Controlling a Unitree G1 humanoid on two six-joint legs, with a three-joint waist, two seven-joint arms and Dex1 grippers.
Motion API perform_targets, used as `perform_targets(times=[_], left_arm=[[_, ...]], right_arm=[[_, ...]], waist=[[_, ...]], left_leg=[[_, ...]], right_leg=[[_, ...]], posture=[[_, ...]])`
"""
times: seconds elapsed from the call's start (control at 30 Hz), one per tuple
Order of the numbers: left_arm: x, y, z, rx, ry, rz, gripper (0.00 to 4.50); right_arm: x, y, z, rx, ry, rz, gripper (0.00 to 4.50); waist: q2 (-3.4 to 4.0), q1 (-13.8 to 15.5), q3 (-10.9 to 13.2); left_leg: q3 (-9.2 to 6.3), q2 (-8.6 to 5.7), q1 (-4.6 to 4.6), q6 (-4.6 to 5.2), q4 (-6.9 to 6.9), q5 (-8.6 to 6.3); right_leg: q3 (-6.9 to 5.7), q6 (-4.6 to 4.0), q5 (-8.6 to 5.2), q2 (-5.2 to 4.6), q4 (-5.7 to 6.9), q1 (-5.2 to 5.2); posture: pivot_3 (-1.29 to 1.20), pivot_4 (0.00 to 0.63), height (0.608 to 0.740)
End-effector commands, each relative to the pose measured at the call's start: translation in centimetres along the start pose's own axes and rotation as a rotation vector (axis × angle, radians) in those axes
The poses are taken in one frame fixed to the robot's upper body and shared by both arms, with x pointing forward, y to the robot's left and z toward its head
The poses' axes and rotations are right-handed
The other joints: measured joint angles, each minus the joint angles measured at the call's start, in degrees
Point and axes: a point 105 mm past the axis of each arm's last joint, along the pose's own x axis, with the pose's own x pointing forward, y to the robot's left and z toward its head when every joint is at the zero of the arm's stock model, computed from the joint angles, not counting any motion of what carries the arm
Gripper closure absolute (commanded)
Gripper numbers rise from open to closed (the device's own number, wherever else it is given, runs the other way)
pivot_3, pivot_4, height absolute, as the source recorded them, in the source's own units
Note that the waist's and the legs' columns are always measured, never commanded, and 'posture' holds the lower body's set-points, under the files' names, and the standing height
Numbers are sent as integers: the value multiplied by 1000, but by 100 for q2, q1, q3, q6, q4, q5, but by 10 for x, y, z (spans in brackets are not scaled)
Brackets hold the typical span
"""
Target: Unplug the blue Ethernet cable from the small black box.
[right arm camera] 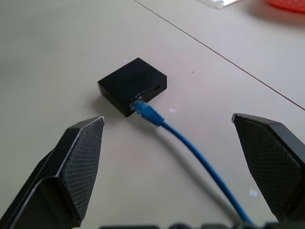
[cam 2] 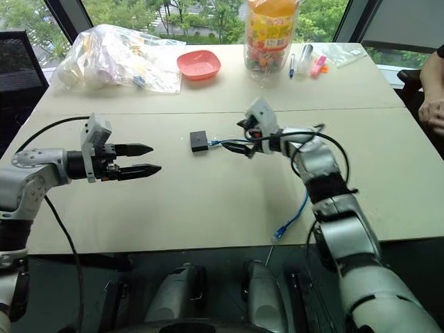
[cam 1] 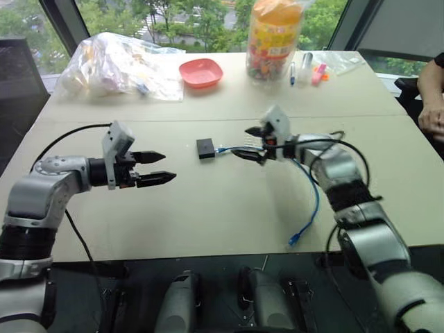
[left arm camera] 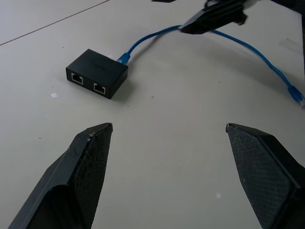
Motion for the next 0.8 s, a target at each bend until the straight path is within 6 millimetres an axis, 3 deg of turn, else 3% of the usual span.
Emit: perform_targets(times=[0.03, 0.13, 0.23, 0.47, 0.6, 0.7, 0.8], left_arm=[[-7, -4, 6, 30, -40, 55, 554], [-8, -5, 0, 12, -68, 113, 554], [-9, -13, -3, 4, -84, 157, 496], [-22, -26, -15, -37, -81, 224, 496], [-19, -15, -3, -7, -115, 242, 496], [-22, 9, 13, -14, -200, 295, 496], [-19, 30, 39, -106, -336, 237, 496]], right_arm=[[24, 3, 0, -71, 52, 16, 0], [43, 15, -5, -75, 107, 17, 0], [49, 27, -25, -121, 231, 71, 848], [49, 37, -31, -111, 259, 146, 4469], [47, 31, -30, -201, 256, 116, 4469], [42, 9, -7, -403, 193, -12, 4469], [32, -5, 24, -706, 100, -115, 4469]], waist=[[1, 24, 1], [1, 47, 1], [1, 32, 1], [4, 55, -2], [2, 64, -2], [3, 61, -2], [2, 70, -1]], left_leg=[[-1, 5, -2, 0, -8, 1], [5, 17, -3, -2, -8, 2], [13, 16, -3, -3, -3, 2], [15, 20, 32, -17, 0, 9], [14, 20, 34, -24, 2, 14], [14, 18, 34, -24, 2, 14], [19, 14, 26, -23, 5, 16]], right_leg=[[1, -1, 0, 3, 4, -3], [0, -11, 7, 0, 6, 1], [14, -10, 8, -3, 2, 2], [31, -23, -8, 1, 23, 17], [33, -27, -8, 2, 29, 18], [33, -27, -8, 2, 30, 18], [37, -25, -7, 2, 33, 9]], posture=[[0, 150, 740], [0, 150, 740], [0, 150, 740], [0, 150, 740], [0, 150, 740], [0, 150, 740], [0, 150, 740]])
